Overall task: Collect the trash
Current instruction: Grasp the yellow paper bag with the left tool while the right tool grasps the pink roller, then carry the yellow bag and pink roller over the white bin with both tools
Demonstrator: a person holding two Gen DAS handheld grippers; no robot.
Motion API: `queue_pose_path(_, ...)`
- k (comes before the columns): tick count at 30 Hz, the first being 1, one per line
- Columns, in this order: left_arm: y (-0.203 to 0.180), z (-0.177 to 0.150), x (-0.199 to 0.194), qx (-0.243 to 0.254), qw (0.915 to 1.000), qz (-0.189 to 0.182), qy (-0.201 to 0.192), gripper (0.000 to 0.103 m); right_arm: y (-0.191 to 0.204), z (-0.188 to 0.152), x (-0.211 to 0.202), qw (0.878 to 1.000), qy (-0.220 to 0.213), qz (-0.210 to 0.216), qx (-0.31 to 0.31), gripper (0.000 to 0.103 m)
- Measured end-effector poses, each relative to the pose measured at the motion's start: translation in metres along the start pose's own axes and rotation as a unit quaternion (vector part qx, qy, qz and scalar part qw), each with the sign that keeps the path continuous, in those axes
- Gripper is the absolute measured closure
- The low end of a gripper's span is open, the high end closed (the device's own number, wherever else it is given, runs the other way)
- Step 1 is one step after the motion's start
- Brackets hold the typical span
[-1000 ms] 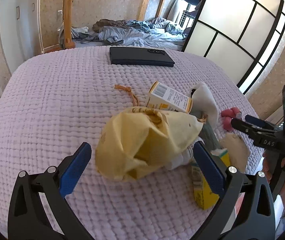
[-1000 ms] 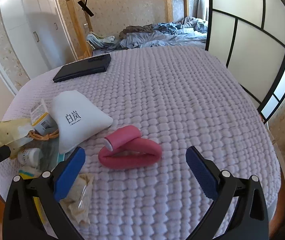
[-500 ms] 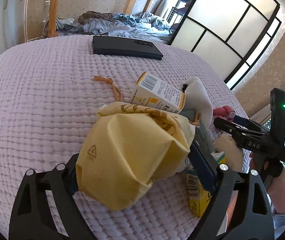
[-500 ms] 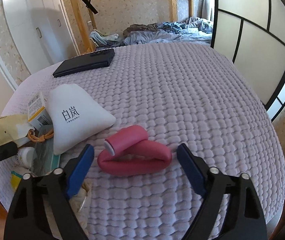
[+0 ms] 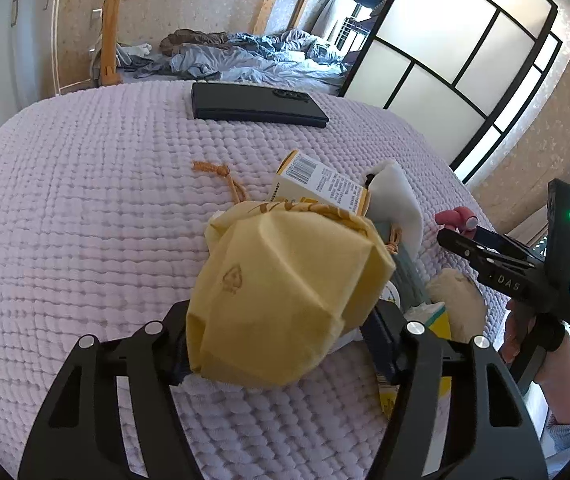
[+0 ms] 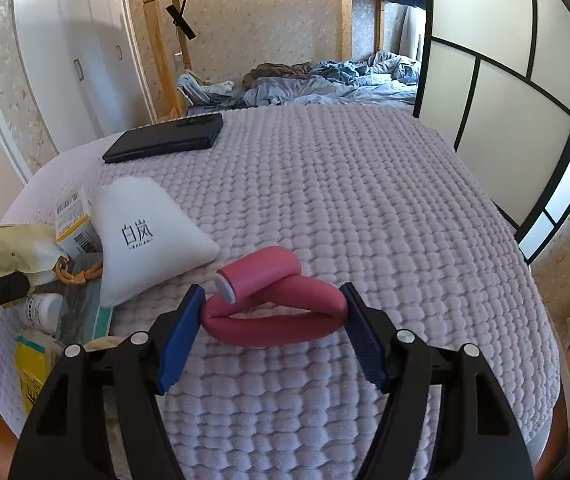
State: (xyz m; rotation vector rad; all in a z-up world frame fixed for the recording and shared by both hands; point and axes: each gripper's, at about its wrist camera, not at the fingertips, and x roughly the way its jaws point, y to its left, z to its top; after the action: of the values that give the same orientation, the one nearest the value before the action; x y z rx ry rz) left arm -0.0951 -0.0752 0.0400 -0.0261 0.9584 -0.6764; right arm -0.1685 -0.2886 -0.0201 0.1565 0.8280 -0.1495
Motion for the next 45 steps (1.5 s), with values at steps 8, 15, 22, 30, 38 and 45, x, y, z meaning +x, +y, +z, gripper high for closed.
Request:
queue_pose_path(8,0.005,-0.001,-0.014,-0.011,0.9999,-0.005,-0.012,0.037,-0.009,0.003,-0.017,1.000,-0.005,0.015,0.014,0.035)
queue_pose_path(15,0.009,-0.005,-0.023,-0.025,0.9993,-0.007,-0.025,0.037,-0.006,0.004,-0.032,0.999,-0.008,0.033,0.014,0.035)
queue_pose_path(22,0.010,-0.009,-0.030,-0.035,0.9989,-0.003,-0.031,0.037,0.003,0.004,-0.040,0.999,0.002,0.047,-0.002,0.035)
queue_pose_path(30,0.010,-0.018,-0.044,-0.045,0.9981,-0.004,-0.041,0.038,0.017,-0.001,-0.048,0.998,0.001,0.042,-0.037,0.036)
queue_pose_path(38,0.005,-0.026,-0.064,-0.045,0.9976,0.005,-0.052,0.037,0.017,0.001,-0.068,0.998,-0.018,0.048,-0.034,0.036)
queue_pose_path(45,0.000,-0.032,-0.083,-0.045,0.9973,0.004,-0.058,0.038,0.023,-0.005,-0.091,0.996,-0.024,0.076,-0.032,0.036)
